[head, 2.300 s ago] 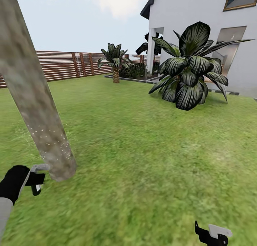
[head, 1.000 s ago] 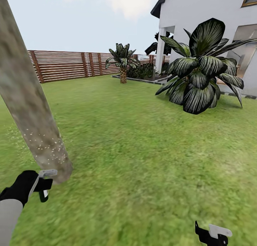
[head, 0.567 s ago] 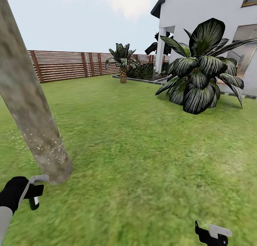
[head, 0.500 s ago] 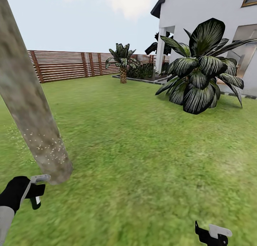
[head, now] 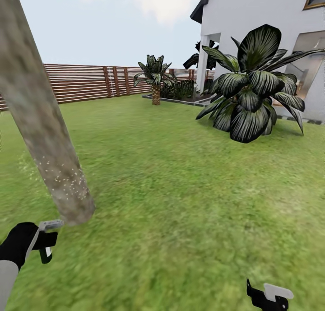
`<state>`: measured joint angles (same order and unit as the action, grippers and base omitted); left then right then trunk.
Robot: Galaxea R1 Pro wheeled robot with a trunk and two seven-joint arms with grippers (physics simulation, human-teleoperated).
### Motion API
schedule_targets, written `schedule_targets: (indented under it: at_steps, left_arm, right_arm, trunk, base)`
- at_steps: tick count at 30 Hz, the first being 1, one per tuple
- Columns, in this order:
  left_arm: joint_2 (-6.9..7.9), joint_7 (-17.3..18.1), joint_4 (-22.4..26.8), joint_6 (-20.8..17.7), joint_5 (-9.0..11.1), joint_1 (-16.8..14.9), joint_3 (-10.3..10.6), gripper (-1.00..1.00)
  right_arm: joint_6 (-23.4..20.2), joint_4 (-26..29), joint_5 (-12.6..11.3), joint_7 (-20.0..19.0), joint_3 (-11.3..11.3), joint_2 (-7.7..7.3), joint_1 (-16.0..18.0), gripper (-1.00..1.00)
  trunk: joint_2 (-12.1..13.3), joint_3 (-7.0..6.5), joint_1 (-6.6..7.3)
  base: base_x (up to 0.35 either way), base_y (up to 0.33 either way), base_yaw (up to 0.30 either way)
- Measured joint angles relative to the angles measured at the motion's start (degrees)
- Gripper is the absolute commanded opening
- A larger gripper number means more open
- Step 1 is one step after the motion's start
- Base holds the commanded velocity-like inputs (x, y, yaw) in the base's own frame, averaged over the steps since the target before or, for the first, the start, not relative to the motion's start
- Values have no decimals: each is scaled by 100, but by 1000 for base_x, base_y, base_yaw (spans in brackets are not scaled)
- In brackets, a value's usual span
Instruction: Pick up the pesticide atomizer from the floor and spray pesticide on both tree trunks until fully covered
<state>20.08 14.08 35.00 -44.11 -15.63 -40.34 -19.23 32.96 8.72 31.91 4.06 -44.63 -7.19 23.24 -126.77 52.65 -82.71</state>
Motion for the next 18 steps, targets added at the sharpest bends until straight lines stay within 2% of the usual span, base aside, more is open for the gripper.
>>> schedule_targets:
  at_steps: [1,4,7,10,12,14,15,16,17,18]
  left_arm:
    - [4,3,0,60,2,0,0,-100]
    - [11,33,-69,665,-6,0,8,-100]
    - [18,81,-85,853,0,1,12,-100]
    - [12,174,-95,926,15,2,42,-100]
    - [9,561,-98,1213,16,2,68,-100]
    - [13,1292,-106,1742,-47,8,95,-100]
    - [23,1904,-110,2114,-198,10,108,-100]
    - [29,2265,-111,2332,-368,11,112,-100]
    - [30,2730,-105,2625,-619,12,116,-100]
    - [30,3003,-103,2818,-799,13,116,-100]
  right_arm:
    - [0,0,0,0,0,0,0,100]
    - [0,0,0,0,0,0,0,100]
    - [0,0,0,0,0,0,0,100]
    - [5,1,0,0,-1,0,-1,100]
    - [8,6,0,0,-1,-1,-1,100]
    - [9,8,0,0,-1,0,-1,100]
    - [9,11,0,0,-1,0,-1,100]
    - [9,11,0,0,-1,0,-1,100]
    - [9,14,0,0,-1,0,0,100]
    - [6,18,0,-2,1,0,0,100]
  trunk:
    - [0,0,0]
    - [0,0,0]
    - [0,0,0]
    - [0,-9,0]
    - [0,-18,0]
    - [0,-26,0]
    - [0,-29,0]
    - [0,-30,0]
    - [0,-31,0]
    - [0,-31,0]
  base:
    - [-335,0,0]
    - [-335,0,0]
    - [-335,0,-28]
    - [-335,0,-180]
    - [-336,0,-239]
    - [-335,0,-164]
    - [-335,0,-73]
    - [-336,0,-37]
    - [-335,0,-24]
    - [-336,0,-12]
